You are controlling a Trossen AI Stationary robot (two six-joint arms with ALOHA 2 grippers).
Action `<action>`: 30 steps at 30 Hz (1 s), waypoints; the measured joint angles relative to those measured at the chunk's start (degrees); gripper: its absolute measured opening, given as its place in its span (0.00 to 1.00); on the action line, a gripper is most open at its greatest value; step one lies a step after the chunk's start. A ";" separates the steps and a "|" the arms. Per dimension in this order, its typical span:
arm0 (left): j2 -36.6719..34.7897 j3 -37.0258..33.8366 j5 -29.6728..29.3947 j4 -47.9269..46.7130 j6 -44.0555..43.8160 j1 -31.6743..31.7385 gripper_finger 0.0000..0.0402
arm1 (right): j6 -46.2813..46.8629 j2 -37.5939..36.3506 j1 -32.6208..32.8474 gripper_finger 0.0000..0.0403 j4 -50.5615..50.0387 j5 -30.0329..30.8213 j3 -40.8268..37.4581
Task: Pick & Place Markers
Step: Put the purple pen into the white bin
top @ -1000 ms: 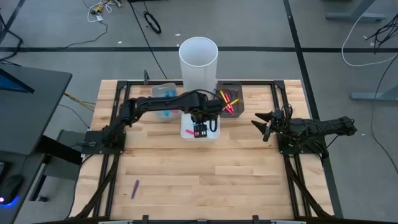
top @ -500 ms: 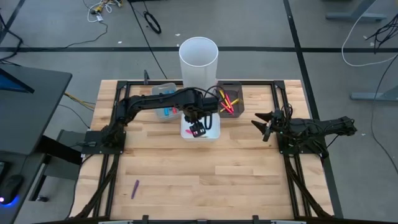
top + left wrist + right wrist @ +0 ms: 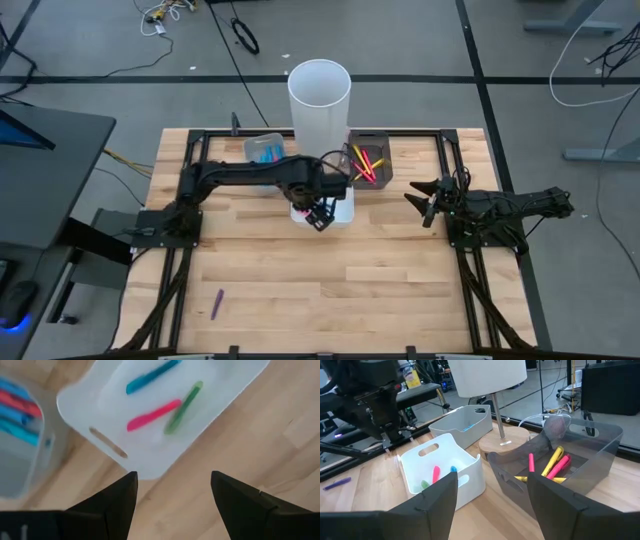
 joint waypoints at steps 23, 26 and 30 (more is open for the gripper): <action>-28.14 -41.41 4.34 11.25 -37.18 -19.42 0.64 | 0.01 -0.02 -0.01 0.60 0.08 -0.01 0.00; -30.14 -44.30 5.75 11.52 -42.38 -23.04 0.64 | 0.01 -0.01 0.00 0.60 0.06 0.00 -0.01; -32.14 -48.01 7.26 12.61 -48.23 -28.19 0.64 | 0.01 -0.01 0.00 0.60 0.03 -0.01 -0.01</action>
